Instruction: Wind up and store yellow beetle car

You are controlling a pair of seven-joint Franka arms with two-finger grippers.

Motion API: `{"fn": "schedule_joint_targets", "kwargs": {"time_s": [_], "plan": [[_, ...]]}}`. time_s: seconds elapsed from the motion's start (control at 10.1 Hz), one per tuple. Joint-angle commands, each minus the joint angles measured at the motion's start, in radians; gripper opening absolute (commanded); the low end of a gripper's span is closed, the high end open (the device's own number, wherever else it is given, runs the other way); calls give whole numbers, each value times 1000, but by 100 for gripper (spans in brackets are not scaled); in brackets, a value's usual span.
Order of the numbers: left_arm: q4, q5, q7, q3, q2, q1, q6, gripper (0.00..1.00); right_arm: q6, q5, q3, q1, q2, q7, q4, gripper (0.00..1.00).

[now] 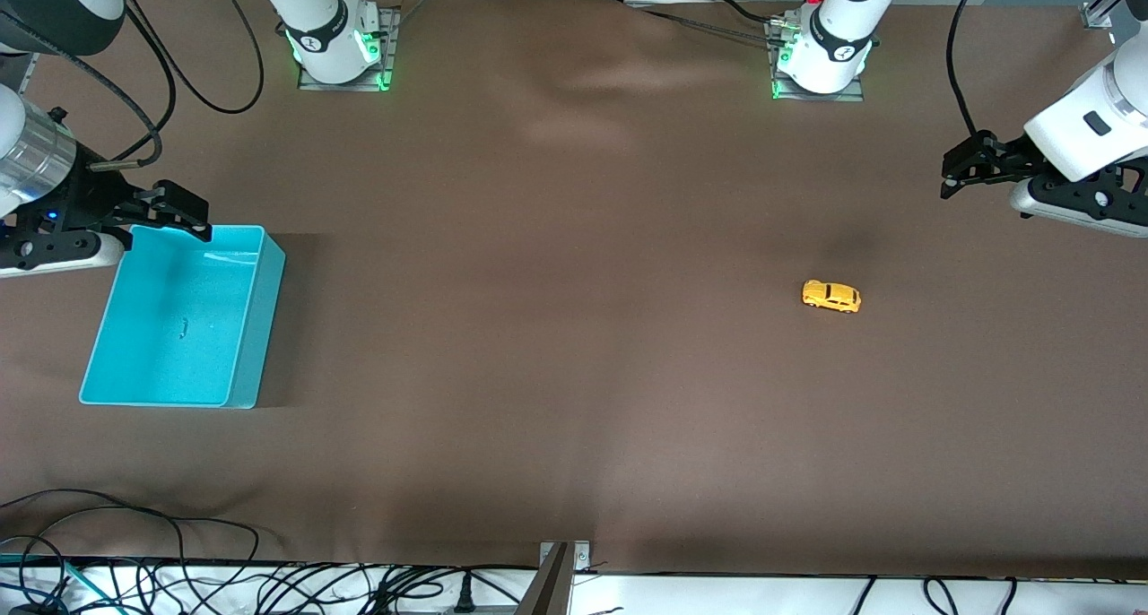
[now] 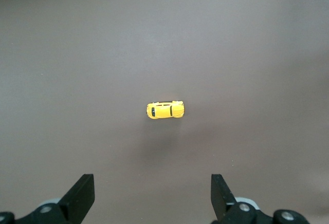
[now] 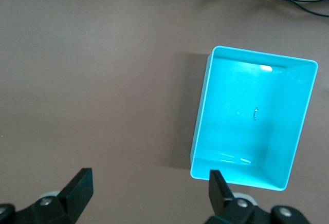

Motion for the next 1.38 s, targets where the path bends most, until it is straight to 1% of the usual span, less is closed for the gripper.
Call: {"fn": "schedule_joint_targets", "kwargs": {"time_s": [0.0, 0.2, 0.79, 0.99, 1.28], "plan": [[31, -8, 7, -3, 12, 6, -21, 100, -2, -18, -3, -4, -21, 10, -21, 100], [31, -8, 9, -3, 14, 5, -21, 100, -1, -25, -3, -5, -22, 8, -18, 100], [31, -8, 9, -3, 14, 7, -21, 100, 6, -13, 0, -5, -25, 11, -15, 100], [31, -8, 9, -3, 15, 8, -21, 100, 10, -13, 0, -2, 15, 11, -15, 100], [31, -8, 10, -2, 18, 16, -21, 100, 10, -16, 0, -1, 23, 16, -17, 100]]}}
